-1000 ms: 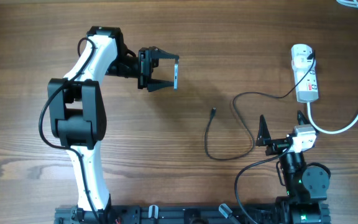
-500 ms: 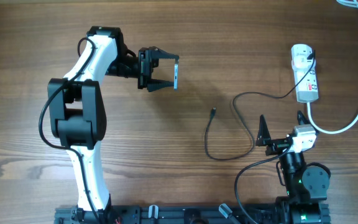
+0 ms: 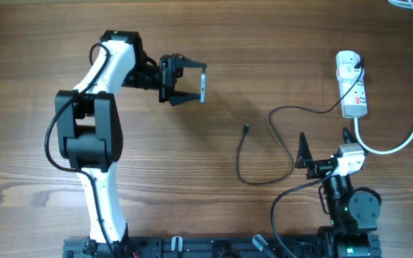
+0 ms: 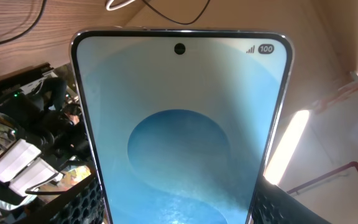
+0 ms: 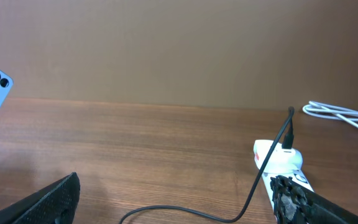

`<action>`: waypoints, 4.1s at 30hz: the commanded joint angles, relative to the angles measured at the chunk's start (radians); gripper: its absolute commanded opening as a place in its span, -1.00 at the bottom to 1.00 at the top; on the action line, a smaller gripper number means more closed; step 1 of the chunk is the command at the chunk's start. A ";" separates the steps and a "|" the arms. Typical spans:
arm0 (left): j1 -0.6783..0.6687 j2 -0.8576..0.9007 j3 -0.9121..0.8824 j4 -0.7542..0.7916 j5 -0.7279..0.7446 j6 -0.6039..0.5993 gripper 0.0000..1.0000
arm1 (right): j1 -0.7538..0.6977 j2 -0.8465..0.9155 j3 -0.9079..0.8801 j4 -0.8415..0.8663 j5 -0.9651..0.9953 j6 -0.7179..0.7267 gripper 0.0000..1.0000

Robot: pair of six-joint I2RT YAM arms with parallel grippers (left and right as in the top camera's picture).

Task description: Plug charger to phone and switch on socket

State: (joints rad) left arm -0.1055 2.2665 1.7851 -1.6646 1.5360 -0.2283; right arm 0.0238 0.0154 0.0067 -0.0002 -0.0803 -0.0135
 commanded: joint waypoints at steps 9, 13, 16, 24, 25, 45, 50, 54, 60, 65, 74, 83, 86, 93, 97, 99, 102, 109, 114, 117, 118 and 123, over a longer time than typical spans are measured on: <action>0.004 -0.045 0.001 -0.005 0.041 0.019 0.32 | 0.003 -0.008 -0.002 0.002 0.013 -0.012 1.00; 0.012 -0.045 0.001 -0.005 0.041 0.019 0.32 | 0.003 -0.008 -0.002 0.002 0.013 -0.012 1.00; 0.015 -0.045 0.001 -0.005 0.041 0.019 0.32 | 0.003 -0.008 -0.002 0.002 0.013 -0.012 1.00; 0.015 -0.045 0.001 -0.005 0.041 0.019 0.33 | 0.003 -0.008 -0.002 0.002 0.013 -0.012 1.00; 0.015 -0.045 0.001 -0.005 0.041 0.019 0.32 | 0.003 -0.008 -0.002 0.002 0.013 -0.012 1.00; 0.020 -0.045 0.001 -0.005 0.041 0.019 0.32 | 0.003 -0.008 -0.002 0.002 0.013 -0.012 1.00; 0.020 -0.045 0.001 -0.005 0.041 0.019 0.32 | 0.003 -0.008 -0.002 0.002 0.013 -0.012 1.00; 0.020 -0.045 0.001 -0.005 0.041 0.019 0.32 | 0.003 -0.008 -0.002 0.002 0.013 -0.012 1.00; 0.020 -0.045 0.001 -0.005 0.041 0.019 0.32 | 0.003 -0.008 -0.002 0.002 0.013 -0.012 1.00; 0.020 -0.045 0.001 -0.005 0.041 0.019 0.32 | 0.003 -0.008 -0.002 0.002 0.013 -0.012 1.00; 0.020 -0.045 0.001 -0.005 0.041 0.019 0.32 | 0.003 -0.008 -0.002 0.002 0.013 -0.012 1.00; 0.020 -0.045 0.001 -0.005 0.041 0.019 0.32 | 0.003 -0.008 -0.002 0.002 0.013 -0.012 1.00; 0.020 -0.045 0.001 -0.005 0.041 0.019 0.32 | 0.003 -0.008 -0.002 0.002 0.013 -0.012 1.00; 0.020 -0.045 0.001 -0.013 0.041 0.020 0.32 | 0.003 -0.008 -0.002 0.002 0.013 -0.012 1.00; 0.019 -0.045 0.001 -0.013 0.041 0.020 0.32 | 0.003 -0.008 -0.002 0.002 0.012 -0.010 1.00; 0.019 -0.045 0.001 -0.013 0.041 0.020 0.32 | 0.003 -0.008 -0.002 0.003 -0.010 -0.002 1.00; 0.020 -0.045 0.001 -0.013 0.041 0.019 0.32 | 0.003 -0.008 -0.002 0.016 -0.137 0.281 1.00; 0.020 -0.045 0.001 -0.018 0.041 0.019 0.31 | 0.003 -0.008 -0.002 0.019 -0.158 1.304 1.00; 0.019 -0.045 0.001 -0.021 0.041 0.020 0.31 | 0.003 -0.008 -0.001 0.160 -0.285 1.275 0.99; 0.019 -0.045 0.001 -0.020 0.041 0.020 0.32 | 0.003 -0.008 0.021 0.253 -0.357 1.172 1.00; 0.019 -0.045 0.001 -0.021 0.041 0.020 0.32 | 0.003 -0.008 0.045 0.249 -0.362 1.145 1.00; 0.019 -0.045 0.001 -0.022 0.041 0.020 0.32 | 0.003 0.050 0.285 0.021 -0.367 0.853 0.99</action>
State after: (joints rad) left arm -0.0914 2.2662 1.7851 -1.6798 1.5360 -0.2283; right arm 0.0238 0.0242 0.1390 0.1417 -0.4187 1.0492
